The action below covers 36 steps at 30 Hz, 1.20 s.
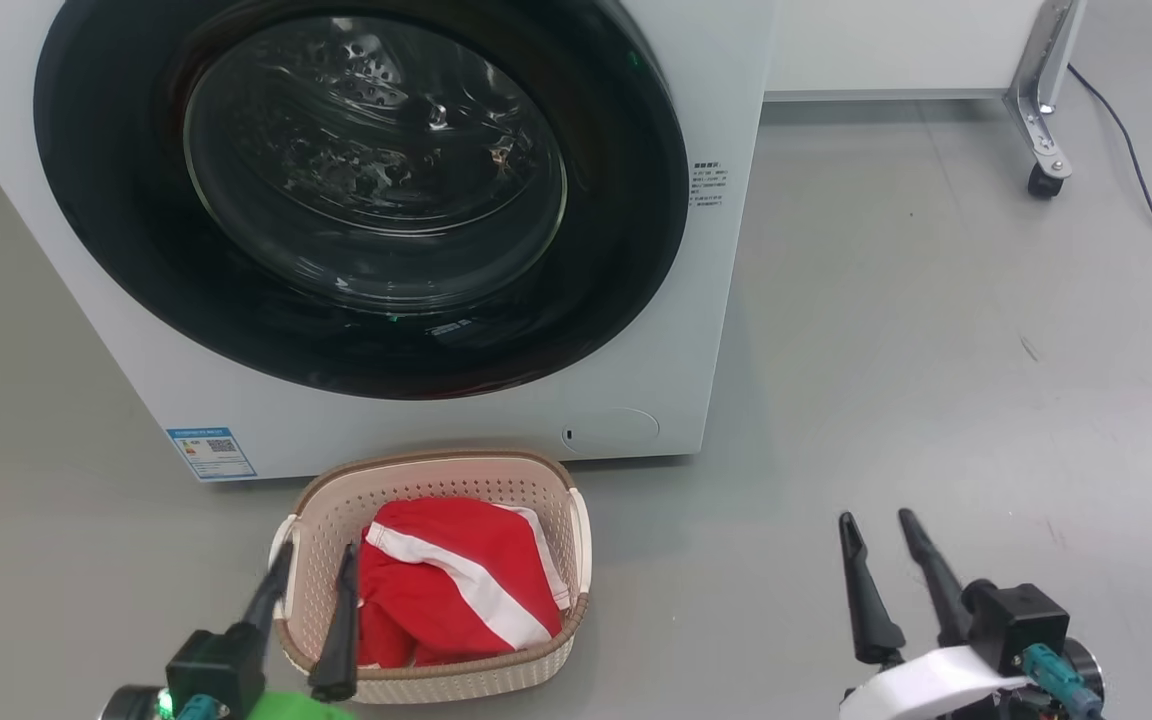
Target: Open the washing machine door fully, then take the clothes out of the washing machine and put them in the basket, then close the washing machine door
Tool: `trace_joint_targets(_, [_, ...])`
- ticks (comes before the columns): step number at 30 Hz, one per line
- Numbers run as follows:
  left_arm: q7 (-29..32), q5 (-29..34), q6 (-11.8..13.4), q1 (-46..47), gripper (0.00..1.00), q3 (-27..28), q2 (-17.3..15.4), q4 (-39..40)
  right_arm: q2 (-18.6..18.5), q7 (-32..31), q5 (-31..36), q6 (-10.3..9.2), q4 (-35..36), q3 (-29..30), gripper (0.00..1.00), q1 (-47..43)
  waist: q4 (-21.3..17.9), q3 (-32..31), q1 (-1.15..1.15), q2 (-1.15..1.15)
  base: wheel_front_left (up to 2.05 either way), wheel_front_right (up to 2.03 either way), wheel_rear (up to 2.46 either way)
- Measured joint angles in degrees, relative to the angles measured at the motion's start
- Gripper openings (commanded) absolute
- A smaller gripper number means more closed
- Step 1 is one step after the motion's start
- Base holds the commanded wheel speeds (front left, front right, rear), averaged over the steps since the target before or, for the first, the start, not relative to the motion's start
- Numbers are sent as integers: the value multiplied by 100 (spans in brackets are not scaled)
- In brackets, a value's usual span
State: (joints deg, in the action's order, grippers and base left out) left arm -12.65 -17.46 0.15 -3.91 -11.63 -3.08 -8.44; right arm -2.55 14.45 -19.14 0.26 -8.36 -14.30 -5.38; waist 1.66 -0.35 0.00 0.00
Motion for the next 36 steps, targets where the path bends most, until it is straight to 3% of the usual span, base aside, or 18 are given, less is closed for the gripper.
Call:
trace_joint_targets(5, [4,-4,3,-117,0,-30,62,-364,31,-3,0,11,-349,-16,0,-159,0,-1,0,0,0,0,0])
trace_joint_targets(13, [48,-309,-4,-156,0,-7,67,-386,32,-2,-323,18,-276,-22,0,-231,-13,5,0,0,0,0,0])
trace_joint_targets(36, [502,-2249,-175,-116,0,348,69,-386,-24,-383,-2303,85,-171,396,0,-193,-48,25,0,0,0,0,0])
